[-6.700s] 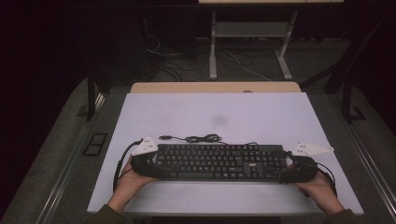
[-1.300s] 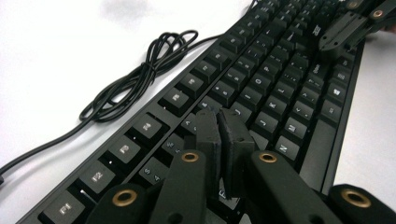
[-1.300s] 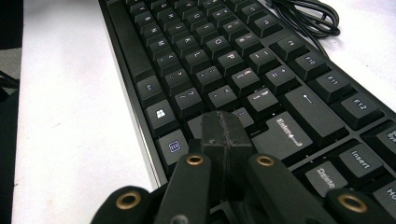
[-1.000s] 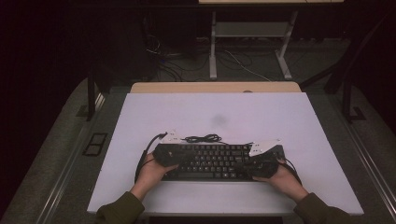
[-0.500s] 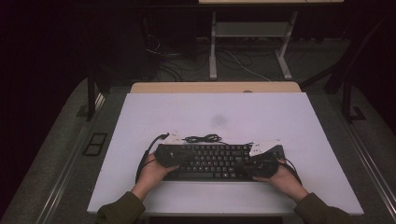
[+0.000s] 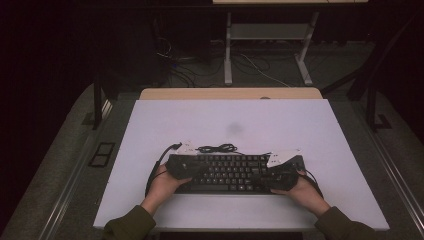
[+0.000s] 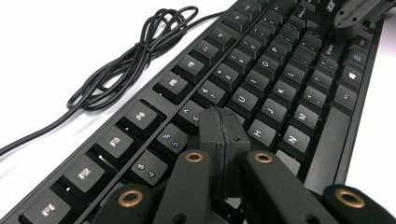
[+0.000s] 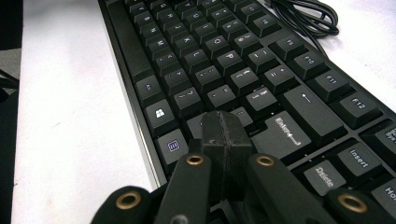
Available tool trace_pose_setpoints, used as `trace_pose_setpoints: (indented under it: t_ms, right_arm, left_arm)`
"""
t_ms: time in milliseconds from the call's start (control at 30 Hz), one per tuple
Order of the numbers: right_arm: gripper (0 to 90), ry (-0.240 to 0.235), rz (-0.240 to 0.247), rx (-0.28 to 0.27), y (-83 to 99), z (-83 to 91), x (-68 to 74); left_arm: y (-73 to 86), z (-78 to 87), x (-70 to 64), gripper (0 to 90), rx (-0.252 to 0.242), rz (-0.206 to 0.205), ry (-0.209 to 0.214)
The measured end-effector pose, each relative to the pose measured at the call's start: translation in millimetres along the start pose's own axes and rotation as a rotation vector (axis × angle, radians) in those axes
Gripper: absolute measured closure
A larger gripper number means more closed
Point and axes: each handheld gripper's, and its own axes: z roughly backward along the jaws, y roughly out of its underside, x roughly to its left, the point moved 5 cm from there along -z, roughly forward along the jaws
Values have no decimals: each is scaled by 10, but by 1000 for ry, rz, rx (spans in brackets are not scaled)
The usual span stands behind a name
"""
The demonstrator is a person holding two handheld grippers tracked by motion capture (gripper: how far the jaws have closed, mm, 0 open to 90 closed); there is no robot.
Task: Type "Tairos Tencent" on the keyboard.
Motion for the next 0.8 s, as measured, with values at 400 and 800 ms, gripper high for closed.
trace_pose_setpoints:
  t_ms: [400,800]
  right_arm:
    - [890,4,1,0,0,0,-3]
    - [890,4,1,0,0,0,-2]
  left_arm:
    - [-61,95,-17,880,-52,-3,-6]
    - [-64,267,14,631,-140,25,-11]
